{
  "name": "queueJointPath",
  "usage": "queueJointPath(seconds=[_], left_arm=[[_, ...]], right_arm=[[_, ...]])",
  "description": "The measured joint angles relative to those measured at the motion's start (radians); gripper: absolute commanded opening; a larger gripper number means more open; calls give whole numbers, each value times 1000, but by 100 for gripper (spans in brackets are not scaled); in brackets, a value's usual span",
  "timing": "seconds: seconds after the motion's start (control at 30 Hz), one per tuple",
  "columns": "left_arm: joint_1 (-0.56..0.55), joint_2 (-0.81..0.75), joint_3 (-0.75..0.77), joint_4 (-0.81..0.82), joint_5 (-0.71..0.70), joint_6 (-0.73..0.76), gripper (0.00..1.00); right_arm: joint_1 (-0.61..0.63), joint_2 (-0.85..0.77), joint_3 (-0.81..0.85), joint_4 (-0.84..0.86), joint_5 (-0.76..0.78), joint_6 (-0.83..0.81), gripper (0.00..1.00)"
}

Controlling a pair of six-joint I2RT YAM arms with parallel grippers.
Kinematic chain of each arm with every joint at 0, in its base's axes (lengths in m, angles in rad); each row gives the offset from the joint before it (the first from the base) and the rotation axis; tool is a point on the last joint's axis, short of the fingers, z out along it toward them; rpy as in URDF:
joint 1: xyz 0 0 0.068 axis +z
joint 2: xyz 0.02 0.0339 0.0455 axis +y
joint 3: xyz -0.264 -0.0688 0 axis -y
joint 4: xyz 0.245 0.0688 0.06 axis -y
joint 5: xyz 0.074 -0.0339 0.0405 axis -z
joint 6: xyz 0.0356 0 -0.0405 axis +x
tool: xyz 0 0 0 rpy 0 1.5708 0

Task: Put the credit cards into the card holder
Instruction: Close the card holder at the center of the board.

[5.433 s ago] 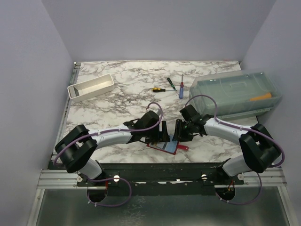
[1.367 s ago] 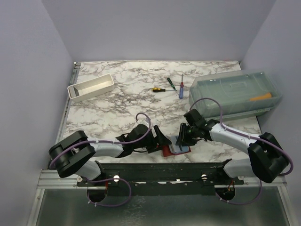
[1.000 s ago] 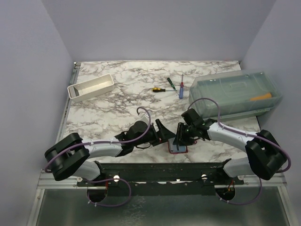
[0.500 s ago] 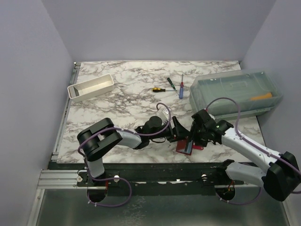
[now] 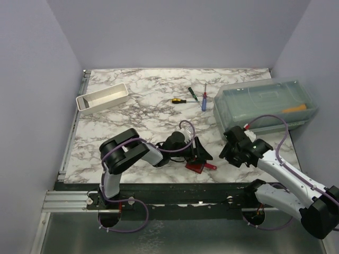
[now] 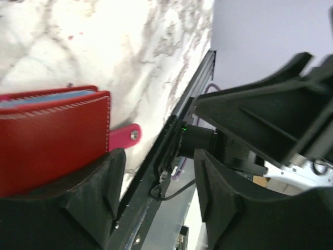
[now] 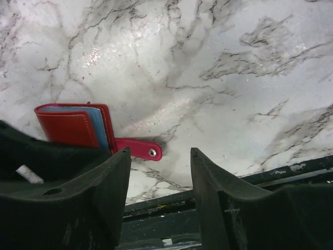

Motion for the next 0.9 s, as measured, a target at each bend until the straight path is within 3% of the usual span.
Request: queueJointPath(seconds=[0.13, 0.27, 0.57, 0.7, 0.9], left_arm=[[6, 105, 40, 31, 56, -26, 54], [28, 101, 13, 59, 76, -36, 54], [156, -69, -222, 74, 78, -6, 54], [190, -121, -289, 83, 68, 11, 54], [217, -223, -344, 26, 26, 27, 69]], right_arm=[[0, 11, -10, 46, -31, -50, 48], [12, 70, -8, 110, -64, -127, 50], [172, 279, 55, 205, -96, -190, 58], [185, 375, 111, 286, -144, -214, 57], [185, 459, 142, 375, -220, -234, 50]])
